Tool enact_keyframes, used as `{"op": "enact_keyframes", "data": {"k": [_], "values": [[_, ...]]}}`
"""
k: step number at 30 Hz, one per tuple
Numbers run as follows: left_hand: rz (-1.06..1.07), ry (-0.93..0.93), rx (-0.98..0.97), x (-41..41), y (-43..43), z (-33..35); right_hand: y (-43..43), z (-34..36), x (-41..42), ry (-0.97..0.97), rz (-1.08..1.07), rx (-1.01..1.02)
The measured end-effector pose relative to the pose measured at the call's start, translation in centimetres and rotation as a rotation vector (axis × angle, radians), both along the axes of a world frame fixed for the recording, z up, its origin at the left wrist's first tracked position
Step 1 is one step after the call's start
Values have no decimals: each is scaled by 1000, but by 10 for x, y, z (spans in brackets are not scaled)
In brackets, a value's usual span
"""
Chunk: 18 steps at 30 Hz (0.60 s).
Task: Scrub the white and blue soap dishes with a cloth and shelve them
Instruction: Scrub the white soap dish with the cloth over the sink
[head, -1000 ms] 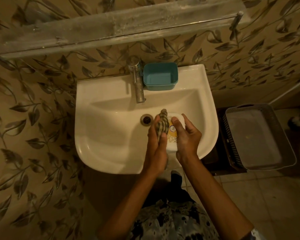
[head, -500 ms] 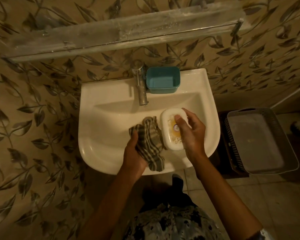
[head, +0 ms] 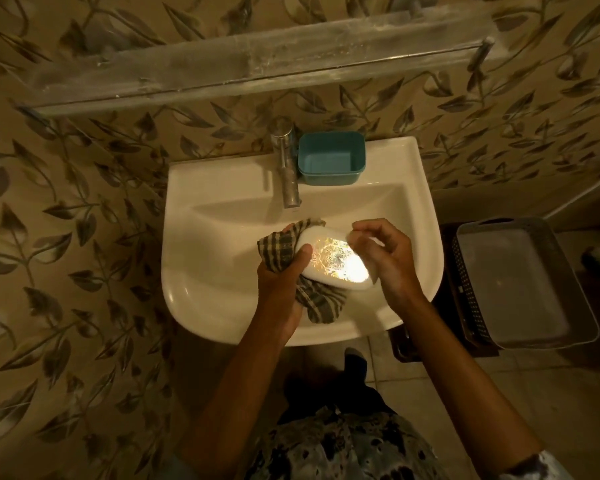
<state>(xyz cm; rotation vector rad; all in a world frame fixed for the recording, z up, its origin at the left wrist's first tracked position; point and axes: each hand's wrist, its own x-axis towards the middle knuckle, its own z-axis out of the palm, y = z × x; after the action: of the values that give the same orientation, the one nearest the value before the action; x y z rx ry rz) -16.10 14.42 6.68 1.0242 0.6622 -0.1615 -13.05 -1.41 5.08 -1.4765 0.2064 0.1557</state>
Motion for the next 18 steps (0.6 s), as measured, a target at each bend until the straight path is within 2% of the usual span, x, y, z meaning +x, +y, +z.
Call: {"op": "enact_keyframes", "data": {"k": [3,6,10,13,18], "values": [[131,-15,-30,3,-3,-1,14,-4,-15,220,-97,342],[117,-9,49,-1,-8,-6,28,-3,-23,262,-126,487],[1,14,291,-17,-13,-13,34,-2,-20,253,-329,510],[-97,-57,503,-38,-19,-15,33,-3,-18,227,-410,476],[-130,-214,563,-60,-28,-12,30,-6,-22,222,-412,429]]}}
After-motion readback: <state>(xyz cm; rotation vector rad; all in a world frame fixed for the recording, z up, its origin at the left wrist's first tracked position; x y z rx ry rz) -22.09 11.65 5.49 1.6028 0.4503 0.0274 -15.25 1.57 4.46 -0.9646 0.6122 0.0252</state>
